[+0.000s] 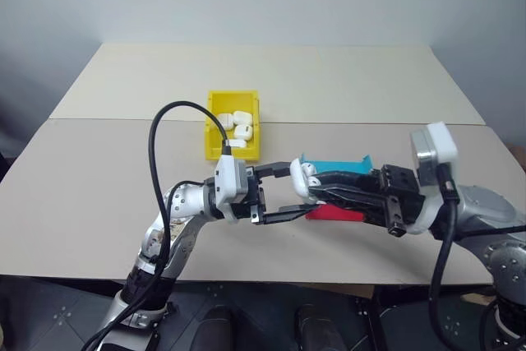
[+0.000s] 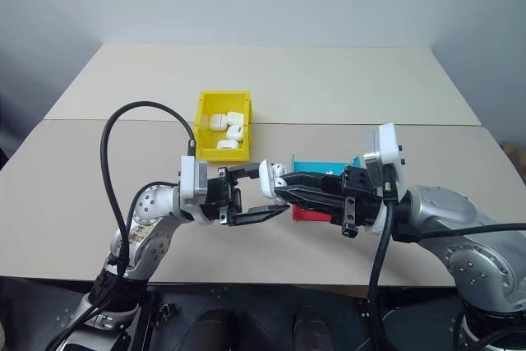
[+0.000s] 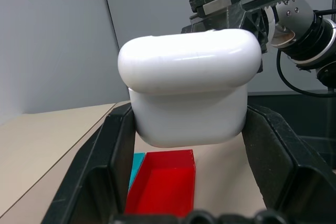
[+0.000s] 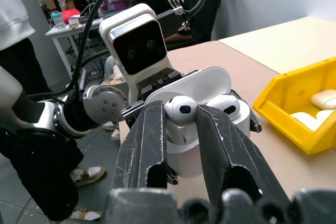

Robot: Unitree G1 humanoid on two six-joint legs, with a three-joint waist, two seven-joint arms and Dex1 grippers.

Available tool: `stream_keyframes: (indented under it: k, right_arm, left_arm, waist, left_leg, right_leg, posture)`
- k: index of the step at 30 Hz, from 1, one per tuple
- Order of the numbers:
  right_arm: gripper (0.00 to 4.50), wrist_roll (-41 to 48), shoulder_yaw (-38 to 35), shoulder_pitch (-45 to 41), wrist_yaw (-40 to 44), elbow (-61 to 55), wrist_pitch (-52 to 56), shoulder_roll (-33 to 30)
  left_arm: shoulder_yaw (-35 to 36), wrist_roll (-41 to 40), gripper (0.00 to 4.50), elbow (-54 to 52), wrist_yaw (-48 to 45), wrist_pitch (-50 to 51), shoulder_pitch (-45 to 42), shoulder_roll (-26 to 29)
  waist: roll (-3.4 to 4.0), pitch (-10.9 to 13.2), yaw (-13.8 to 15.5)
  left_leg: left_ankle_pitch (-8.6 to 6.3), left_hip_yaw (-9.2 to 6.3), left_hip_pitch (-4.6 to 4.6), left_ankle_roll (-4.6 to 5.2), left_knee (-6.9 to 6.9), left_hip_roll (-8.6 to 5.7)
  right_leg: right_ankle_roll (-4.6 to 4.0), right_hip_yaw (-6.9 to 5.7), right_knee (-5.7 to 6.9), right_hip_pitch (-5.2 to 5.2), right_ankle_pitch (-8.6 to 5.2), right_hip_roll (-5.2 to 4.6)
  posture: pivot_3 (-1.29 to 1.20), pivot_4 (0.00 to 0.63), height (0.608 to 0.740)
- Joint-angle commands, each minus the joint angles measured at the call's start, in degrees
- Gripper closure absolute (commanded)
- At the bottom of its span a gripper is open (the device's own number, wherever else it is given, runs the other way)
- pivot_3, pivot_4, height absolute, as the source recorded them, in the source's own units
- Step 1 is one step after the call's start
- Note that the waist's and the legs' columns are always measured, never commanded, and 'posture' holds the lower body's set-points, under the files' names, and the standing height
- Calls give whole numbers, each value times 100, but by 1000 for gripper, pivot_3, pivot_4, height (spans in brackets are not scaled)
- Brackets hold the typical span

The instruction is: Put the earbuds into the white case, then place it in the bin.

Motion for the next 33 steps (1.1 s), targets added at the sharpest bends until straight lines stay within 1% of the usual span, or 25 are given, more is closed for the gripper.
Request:
stream_keyframes:
  k: [1, 2, 4, 10, 13, 15, 18, 22, 25, 28, 33]
  right_arm:
    - [2315, -118, -66, 69, 167, -222, -224, -100]
    - [1910, -136, -67, 81, 139, -209, -216, -103]
    - [1365, -163, -79, 101, 150, -163, -228, -118]
    - [1365, 118, -422, 143, 495, -21, -231, -340]
    - [1365, 341, -694, -94, 603, 161, -151, -607]
    - [1365, 440, -740, -274, 591, 240, -123, -740]
    - [1978, 497, -584, -862, 478, 227, -4, -1051]
    - [3386, 322, -154, -1513, 325, 90, 146, -1305]
    - [4457, -71, 308, -2032, 198, -1, 229, -1414]
    - [4457, -667, 792, -2381, 222, -145, 193, -1543]
    - [4457, -1040, 991, -2432, 387, -165, 99, -1561]
  left_arm:
    - [62, -13, 1723, -110, 12, -159, -109, -31]
    - [62, -12, 1723, -105, 12, -161, -111, -29]
    - [65, -8, 1723, -93, 21, -154, -117, -29]
    - [45, 122, 1723, 159, 18, -227, -213, -56]
    - [5, 240, 1723, 344, 63, -241, -338, -103]
    - [-18, 300, 1723, 431, 60, -269, -398, -127]
    - [-122, 473, 1723, 520, 141, -227, -545, -199]
    - [-208, 563, 1723, 592, 183, -236, -665, -340]
    - [-246, 628, 1723, 680, 159, -326, -694, -429]
    - [-276, 642, 1723, 677, 148, -372, -693, -472]
    - [-265, 610, 1723, 558, 162, -334, -666, -455]
  waist:
    - [0, 0, 1]
    - [0, 0, 0]
    - [0, 0, 1]
    - [0, 0, 6]
    - [-1, 1, 9]
    - [-1, 0, 6]
    - [0, 1, -12]
    - [0, 0, 2]
    - [0, 0, 1]
    - [0, 0, 1]
    - [0, 0, 12]
  left_leg:
    - [0, 0, 0, 0, 0, 0]
    - [0, 0, 0, 0, 0, 0]
    - [0, 0, 0, 0, 0, 0]
    - [0, 0, 0, 0, 0, 0]
    - [0, 0, 0, 0, 2, -1]
    - [0, 0, 1, 0, 3, -1]
    - [-1, 0, 1, 2, 1, -1]
    - [-1, -2, -1, 2, 2, -1]
    - [-1, -1, -2, 3, 3, -1]
    - [-1, -1, -2, 3, 3, -1]
    - [-2, -1, -7, 3, 3, -1]
  right_leg:
    - [0, 0, 0, 0, 0, 0]
    - [0, 0, 0, 0, 0, 0]
    - [0, 0, 0, 0, 0, 0]
    - [0, 0, -1, 1, 0, 0]
    - [0, 0, -1, 3, 0, 0]
    - [0, 0, -1, 4, 0, 0]
    - [0, 0, -1, 2, 0, 1]
    - [0, -1, -3, 2, 0, 0]
    - [0, 0, -2, 0, 0, 0]
    - [0, -1, -2, -1, 0, 0]
    - [0, -1, -2, -5, 0, -1]
  posture:
    - [0, 150, 740]
    - [0, 150, 740]
    - [0, 150, 740]
    - [0, 150, 740]
    - [0, 150, 740]
    - [0, 150, 740]
    - [0, 150, 740]
    - [0, 150, 740]
    - [0, 150, 740]
    - [0, 150, 740]
    - [0, 150, 740]
